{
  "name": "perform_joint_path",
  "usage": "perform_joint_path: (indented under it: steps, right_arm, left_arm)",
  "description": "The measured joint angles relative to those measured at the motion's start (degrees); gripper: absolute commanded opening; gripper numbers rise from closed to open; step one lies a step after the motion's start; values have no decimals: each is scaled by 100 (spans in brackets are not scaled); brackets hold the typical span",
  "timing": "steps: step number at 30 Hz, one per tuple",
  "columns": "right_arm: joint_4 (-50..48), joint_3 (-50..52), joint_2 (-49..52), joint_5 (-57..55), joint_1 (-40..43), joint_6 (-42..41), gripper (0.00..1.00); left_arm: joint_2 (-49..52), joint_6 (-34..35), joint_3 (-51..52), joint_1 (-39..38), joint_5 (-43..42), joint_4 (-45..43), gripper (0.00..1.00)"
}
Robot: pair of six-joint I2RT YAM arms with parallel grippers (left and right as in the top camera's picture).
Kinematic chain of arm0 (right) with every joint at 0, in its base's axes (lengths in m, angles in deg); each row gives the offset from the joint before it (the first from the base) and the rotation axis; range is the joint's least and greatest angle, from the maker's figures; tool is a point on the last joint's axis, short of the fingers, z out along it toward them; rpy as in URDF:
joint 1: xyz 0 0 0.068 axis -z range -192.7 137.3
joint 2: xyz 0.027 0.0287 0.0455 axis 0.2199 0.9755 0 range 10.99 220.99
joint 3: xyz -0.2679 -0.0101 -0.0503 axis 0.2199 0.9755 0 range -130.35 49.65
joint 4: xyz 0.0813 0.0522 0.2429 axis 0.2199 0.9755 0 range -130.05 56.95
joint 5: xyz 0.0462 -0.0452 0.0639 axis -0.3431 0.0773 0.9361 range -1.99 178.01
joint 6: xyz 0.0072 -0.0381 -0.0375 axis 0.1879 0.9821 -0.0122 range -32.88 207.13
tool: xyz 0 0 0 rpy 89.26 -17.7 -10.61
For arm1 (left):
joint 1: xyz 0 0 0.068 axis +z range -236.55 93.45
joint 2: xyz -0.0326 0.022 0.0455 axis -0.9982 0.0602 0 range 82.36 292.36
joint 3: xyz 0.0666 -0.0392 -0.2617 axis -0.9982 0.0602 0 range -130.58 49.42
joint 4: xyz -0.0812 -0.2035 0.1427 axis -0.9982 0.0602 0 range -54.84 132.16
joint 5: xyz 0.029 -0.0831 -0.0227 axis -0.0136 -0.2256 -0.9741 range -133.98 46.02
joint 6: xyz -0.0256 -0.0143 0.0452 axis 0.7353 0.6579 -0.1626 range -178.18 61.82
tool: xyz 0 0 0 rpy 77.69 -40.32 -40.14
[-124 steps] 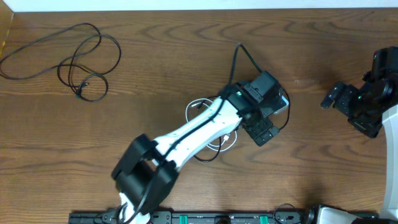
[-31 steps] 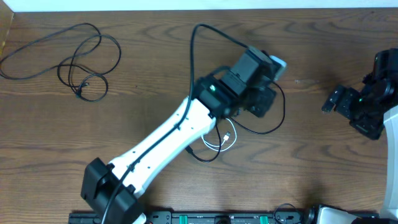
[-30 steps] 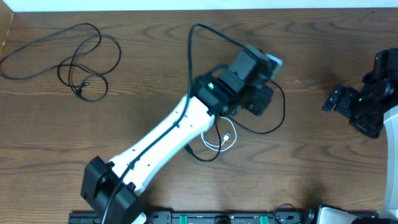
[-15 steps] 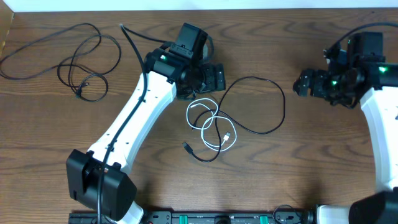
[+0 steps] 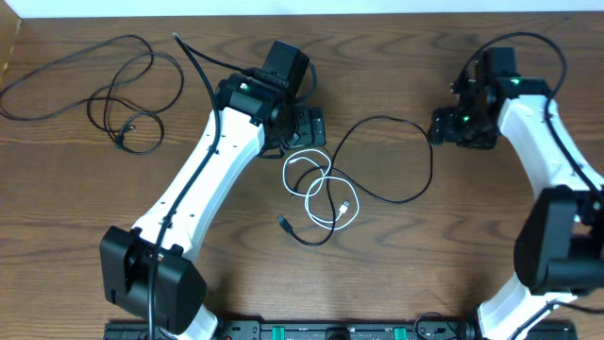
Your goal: Untangle cables
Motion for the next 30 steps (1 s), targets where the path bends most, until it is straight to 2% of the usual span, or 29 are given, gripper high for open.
perform_joint_path:
  steps: [8,11,15,22,24,25,26,30]
  right_arm:
    - [-605,0,745,-205,-339,278,66]
    - [-754,0,911,-372,-455,476,60]
    - [-922,0,1084,-581,-511,632,45]
    - [-1023,-2,1145,-721,-511,730,44]
    - [-1019,-9,1161,-763,-514,767,27]
    - [-1021,-28,1180,-813,-514,791,11]
    - [-1021,-55,1202,-848,-514,798,1]
    - [-1045,-111,1237,-866,-505,852,1]
  left_arm:
    - [0,-2,9,0,107,9,98]
    - [0,-2,9,-2,109,9,98]
    - [0,-2,9,0,109,9,98]
    - [0,-2,9,0,111,9,98]
    - [0,-2,9,0,111,9,98]
    - [0,-2,9,0,111,9,98]
    - [0,-2,9,0,111,9,98]
    - [0,-2,9,0,111,9,98]
